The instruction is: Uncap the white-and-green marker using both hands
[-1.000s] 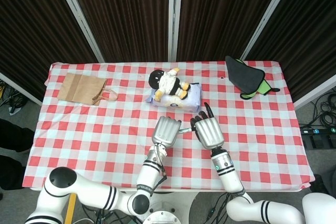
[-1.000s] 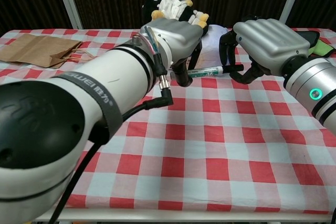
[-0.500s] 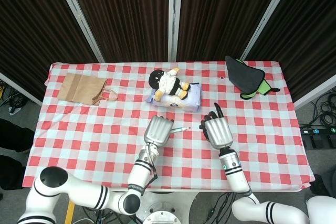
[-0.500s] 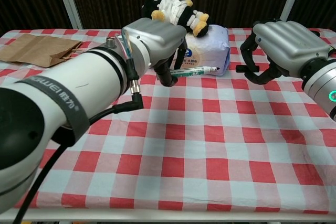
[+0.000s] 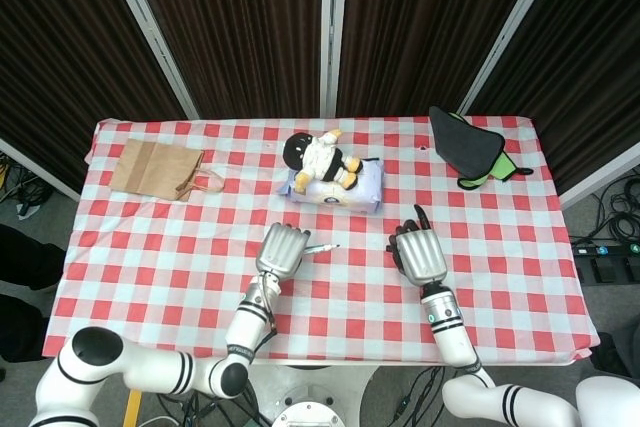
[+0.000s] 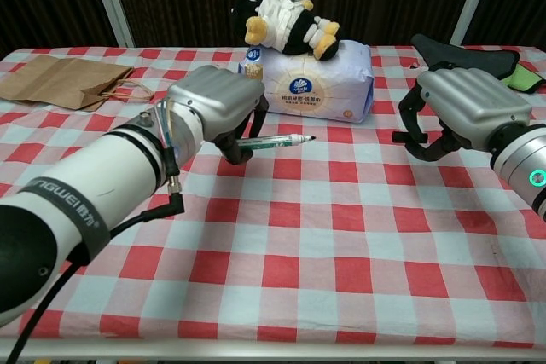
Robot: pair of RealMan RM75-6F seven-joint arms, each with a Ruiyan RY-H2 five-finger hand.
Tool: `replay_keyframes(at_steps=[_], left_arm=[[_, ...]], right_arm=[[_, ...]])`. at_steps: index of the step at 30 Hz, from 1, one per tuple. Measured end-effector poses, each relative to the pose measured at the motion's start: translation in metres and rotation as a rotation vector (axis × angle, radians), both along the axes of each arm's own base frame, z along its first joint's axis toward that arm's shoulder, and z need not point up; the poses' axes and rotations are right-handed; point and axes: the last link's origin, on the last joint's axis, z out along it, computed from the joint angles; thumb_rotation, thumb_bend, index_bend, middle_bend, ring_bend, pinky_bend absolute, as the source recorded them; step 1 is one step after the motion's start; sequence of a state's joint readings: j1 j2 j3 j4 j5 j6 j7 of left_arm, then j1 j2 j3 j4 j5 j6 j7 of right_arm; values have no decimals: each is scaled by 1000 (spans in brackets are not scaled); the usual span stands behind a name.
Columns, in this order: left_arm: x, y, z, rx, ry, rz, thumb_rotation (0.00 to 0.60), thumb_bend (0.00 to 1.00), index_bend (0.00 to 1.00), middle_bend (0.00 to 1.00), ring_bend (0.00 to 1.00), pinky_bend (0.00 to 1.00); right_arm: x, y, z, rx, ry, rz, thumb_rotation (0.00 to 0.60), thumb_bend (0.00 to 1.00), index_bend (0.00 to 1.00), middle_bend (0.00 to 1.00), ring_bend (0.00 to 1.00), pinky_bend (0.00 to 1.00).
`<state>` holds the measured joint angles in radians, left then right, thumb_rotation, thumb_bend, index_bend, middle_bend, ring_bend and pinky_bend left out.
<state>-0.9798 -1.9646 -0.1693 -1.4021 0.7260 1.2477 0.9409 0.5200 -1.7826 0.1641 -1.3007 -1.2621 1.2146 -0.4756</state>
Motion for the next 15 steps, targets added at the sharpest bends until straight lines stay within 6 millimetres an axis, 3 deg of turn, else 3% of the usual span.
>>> replay_keyframes(at_steps=[4,9,13,15], left_arm=[[-13,0,-8,-10,1,4,600,390,562,578,517,585],[-23,-2,-13,-29,-8,13,600,266,499,520,465,553],[-28,-1,-13,-29,-20,14,600,217,457,485,448,538],[-29,-1,-11,-27,-28,18,600,199,435,469,442,532]], right_arm=[[-3,-1,-7,14,4,-11,600,326,744,671,330,89],[-7,-2,-15,49,14,-32,600,251,617,568,265,58],[-9,-1,-17,72,17,-40,600,71,472,416,157,4],[-9,0,-17,81,16,-42,600,32,415,368,123,0]])
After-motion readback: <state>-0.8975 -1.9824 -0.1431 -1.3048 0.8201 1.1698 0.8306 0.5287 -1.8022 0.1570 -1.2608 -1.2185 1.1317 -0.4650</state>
